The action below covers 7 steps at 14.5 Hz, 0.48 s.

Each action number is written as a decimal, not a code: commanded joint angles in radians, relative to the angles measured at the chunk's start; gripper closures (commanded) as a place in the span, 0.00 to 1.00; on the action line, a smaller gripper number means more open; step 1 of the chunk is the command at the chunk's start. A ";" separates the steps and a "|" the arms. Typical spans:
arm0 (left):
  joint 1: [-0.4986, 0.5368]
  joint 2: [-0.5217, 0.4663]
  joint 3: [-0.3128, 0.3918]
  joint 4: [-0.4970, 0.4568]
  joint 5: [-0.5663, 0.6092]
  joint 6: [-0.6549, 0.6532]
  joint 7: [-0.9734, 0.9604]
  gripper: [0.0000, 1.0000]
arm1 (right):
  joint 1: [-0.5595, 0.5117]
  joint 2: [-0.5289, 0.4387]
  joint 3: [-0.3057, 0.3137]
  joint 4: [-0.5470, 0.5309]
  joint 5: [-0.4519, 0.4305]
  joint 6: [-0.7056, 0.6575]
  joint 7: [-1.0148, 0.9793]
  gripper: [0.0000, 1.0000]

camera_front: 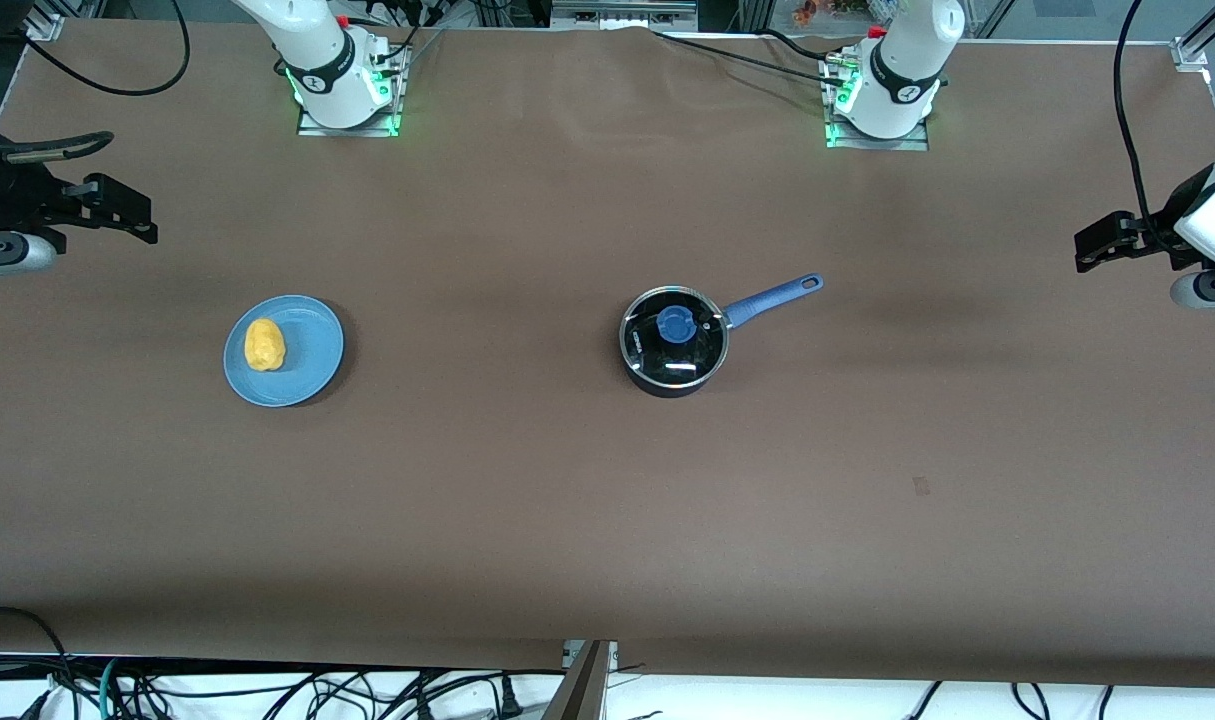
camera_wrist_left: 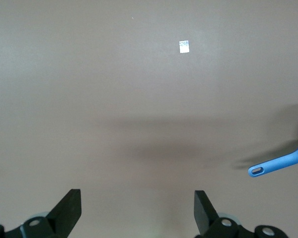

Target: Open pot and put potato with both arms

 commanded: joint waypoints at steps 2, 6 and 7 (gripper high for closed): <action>-0.003 0.008 0.001 0.017 0.020 0.001 0.021 0.00 | -0.004 0.011 0.005 0.024 -0.008 0.000 0.009 0.00; -0.001 0.008 0.001 0.017 0.020 0.001 0.021 0.00 | -0.004 0.011 0.005 0.024 -0.006 0.001 0.010 0.00; -0.001 0.008 0.001 0.015 0.020 0.001 0.021 0.00 | -0.002 0.011 0.005 0.024 -0.006 0.001 0.010 0.00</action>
